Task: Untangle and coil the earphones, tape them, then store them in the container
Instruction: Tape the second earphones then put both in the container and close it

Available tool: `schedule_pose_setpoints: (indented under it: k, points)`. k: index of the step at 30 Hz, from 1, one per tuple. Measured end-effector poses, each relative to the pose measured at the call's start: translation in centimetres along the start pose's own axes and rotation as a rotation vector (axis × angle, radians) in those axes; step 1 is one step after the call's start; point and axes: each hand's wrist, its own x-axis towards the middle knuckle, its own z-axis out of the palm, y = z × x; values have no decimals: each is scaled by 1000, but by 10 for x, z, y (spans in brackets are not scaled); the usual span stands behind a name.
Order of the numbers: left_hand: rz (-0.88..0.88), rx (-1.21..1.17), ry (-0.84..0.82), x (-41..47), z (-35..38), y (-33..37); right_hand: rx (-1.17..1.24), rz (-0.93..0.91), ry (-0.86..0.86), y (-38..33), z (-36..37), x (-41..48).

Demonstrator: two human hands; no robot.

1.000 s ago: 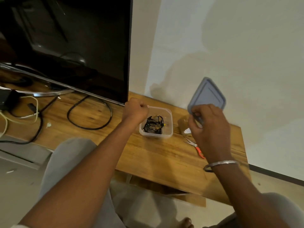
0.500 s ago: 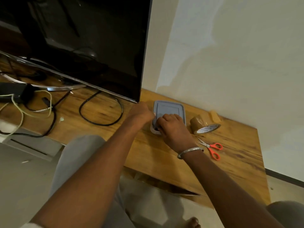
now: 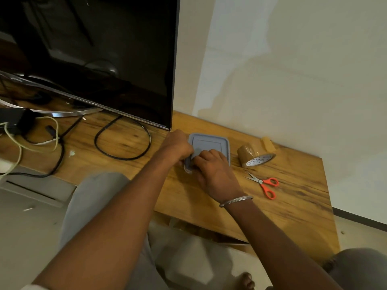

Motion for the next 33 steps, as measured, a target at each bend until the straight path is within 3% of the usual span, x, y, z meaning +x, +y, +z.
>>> schedule_pose_setpoints:
  k: [9,18,25,28,30,33]
  points:
    - [-41,-35,-5,4,10,-5,121,70,-37,3,8,-14]
    - [26,41,132,4,22,-10,9,40,75,2,26,-24]
    - [178,144,276,1,31,-10,39,-47,-118,-2,6,-27]
    - [329,200,368,-1,32,-9,56,-22,-78,10,-2,-39]
    - [290,206,380,-7,30,-6,-28,-26,-127,20,-3,-48]
    - [69,233,187,-14,31,-7,-141,-51,-217,23,5,-55]
